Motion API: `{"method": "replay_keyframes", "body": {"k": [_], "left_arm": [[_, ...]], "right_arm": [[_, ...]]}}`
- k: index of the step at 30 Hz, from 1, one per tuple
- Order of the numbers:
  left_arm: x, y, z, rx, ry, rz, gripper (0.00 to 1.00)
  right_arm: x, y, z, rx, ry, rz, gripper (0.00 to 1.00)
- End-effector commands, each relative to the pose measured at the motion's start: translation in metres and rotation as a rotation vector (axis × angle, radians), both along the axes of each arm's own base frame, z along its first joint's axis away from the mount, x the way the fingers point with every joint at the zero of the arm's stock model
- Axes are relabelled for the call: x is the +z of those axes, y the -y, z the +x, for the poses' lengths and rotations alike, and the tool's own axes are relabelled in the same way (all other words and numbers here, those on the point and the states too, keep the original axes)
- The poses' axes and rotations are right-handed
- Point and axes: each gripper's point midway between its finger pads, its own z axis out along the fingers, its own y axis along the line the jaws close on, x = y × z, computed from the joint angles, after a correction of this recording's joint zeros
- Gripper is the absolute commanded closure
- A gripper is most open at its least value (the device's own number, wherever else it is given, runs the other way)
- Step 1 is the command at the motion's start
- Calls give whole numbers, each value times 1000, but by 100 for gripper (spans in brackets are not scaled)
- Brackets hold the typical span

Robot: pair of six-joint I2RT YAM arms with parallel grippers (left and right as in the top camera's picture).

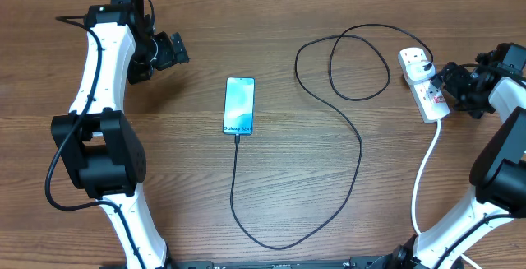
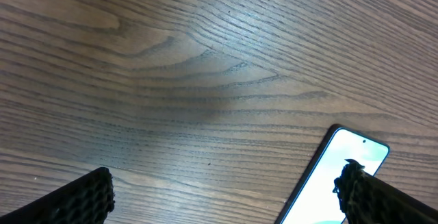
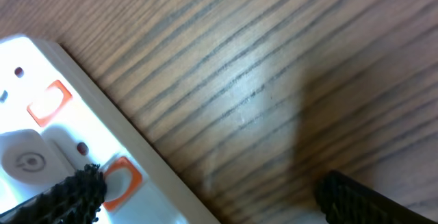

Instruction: Plug charger to phone and switch on socket

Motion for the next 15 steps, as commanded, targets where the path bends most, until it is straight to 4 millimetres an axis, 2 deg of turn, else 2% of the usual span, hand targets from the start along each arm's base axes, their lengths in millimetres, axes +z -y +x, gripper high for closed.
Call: {"method": "replay_keyframes", "body": {"k": [1,7,15], "left_arm": [[6,2,2,-4,17,-6,0],[6,2,2,-3,17,-6,0],[6,2,2,-3,17,-7,0]], "right_arm": [[-16,-18,-13,30,-71,23,0],[-18,-29,-13,75,-86,19,1],[-16,-30,-10,79,-84,7,0]]}}
